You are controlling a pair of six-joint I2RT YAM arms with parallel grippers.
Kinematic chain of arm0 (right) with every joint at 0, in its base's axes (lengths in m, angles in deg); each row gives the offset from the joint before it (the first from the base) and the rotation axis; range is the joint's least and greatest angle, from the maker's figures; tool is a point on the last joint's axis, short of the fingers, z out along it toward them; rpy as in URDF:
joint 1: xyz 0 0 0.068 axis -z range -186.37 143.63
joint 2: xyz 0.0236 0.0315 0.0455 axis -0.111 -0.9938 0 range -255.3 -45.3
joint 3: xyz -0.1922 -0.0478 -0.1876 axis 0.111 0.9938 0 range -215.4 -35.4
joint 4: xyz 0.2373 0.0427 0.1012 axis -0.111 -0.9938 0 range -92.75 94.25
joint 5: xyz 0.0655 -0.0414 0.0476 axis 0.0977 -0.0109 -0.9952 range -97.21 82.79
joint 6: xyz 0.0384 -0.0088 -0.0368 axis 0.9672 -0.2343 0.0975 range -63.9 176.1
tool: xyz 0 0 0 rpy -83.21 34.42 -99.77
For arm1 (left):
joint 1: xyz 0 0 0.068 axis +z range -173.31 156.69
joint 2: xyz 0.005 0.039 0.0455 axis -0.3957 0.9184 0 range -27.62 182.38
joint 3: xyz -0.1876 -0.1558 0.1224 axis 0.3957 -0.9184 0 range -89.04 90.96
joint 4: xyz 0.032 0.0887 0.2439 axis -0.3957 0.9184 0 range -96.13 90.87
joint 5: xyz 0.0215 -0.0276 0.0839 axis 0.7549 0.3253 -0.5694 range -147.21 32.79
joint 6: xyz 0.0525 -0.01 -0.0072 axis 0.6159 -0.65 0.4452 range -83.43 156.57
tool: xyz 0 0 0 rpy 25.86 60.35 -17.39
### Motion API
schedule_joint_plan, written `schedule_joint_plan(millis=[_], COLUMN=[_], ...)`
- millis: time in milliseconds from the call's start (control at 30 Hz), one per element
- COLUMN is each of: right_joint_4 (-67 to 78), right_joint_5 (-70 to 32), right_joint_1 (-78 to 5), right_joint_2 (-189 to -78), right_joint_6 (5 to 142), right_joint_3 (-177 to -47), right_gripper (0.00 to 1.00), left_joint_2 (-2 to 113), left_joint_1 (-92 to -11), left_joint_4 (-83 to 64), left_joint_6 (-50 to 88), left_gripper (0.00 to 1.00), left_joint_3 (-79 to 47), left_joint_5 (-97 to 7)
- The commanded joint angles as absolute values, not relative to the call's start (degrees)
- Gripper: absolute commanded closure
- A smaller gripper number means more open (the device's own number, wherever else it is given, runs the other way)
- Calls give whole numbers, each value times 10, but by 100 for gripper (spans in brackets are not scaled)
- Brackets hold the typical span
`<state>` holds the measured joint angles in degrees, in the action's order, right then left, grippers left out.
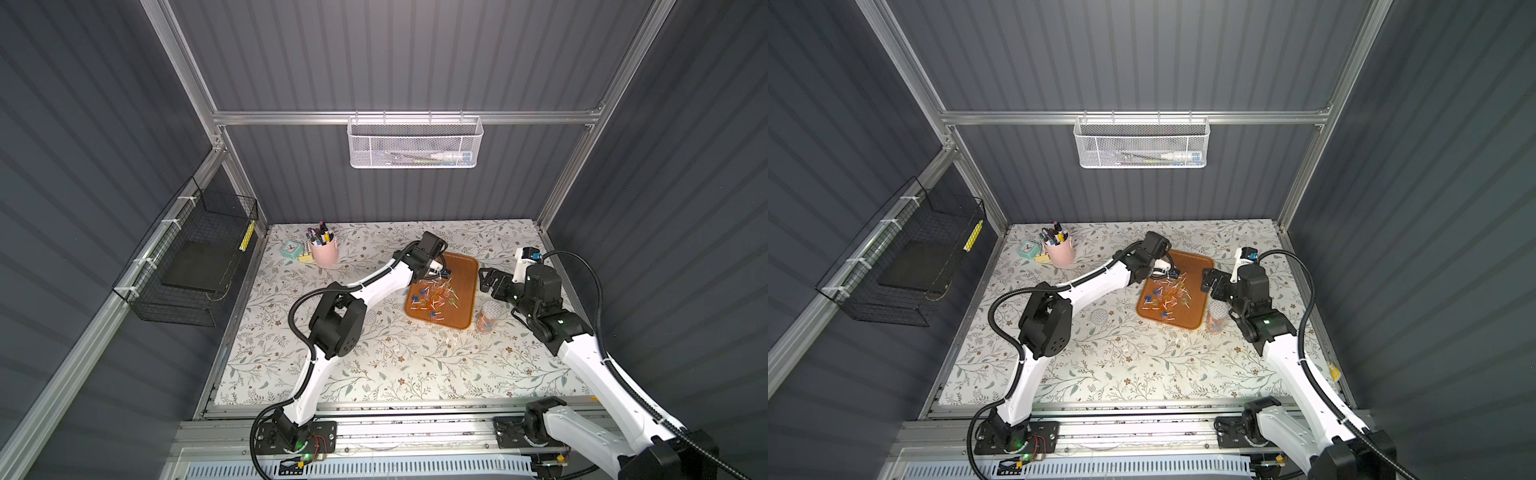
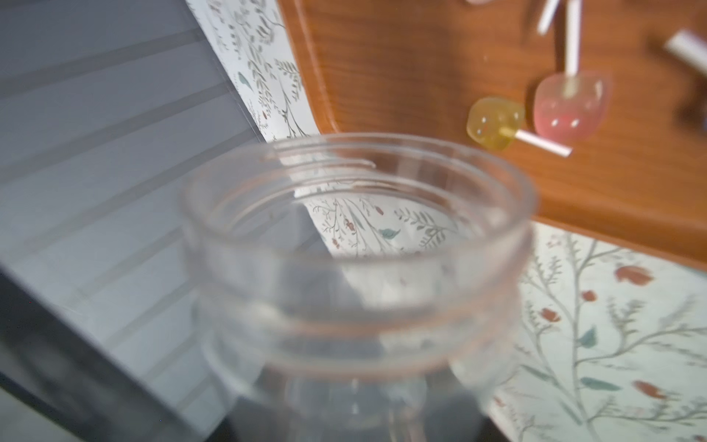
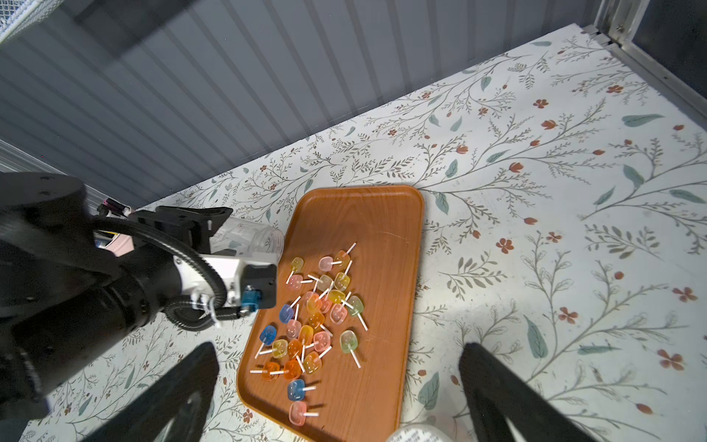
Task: Pour the candies out of the jar
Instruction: 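Pour the candies out of the jar onto the tray, then place the jar at the center of the board.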
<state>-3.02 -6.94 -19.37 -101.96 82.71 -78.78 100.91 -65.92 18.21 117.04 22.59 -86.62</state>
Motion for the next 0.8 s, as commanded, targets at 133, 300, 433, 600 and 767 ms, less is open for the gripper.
schedule_joint_plan(millis=[133,300,433,600,767], right_joint_4=[-2,62,130,150,168], right_joint_5=[-162,-322,-373,-362,-382], right_joint_1=[-192,-195,-231,-301,-321], right_joint_2=[-1038,-1088,-1139,-1197,-1241], right_joint_6=[824,851,885,864,860], right_joint_3=[-800,-809,-818,-874,-914], right_gripper=[1,1,5,5,7], left_joint_2=[875,814,760,694,667], left_joint_1=[-593,-569,-567,-567,-567], left_joint_4=[173,127,83,11,3], left_joint_6=[869,730,654,565,535], left_gripper=[100,100,100,100,100], left_joint_3=[150,71,-20,-137,-177], left_joint_5=[-609,-492,-401,-323,-312])
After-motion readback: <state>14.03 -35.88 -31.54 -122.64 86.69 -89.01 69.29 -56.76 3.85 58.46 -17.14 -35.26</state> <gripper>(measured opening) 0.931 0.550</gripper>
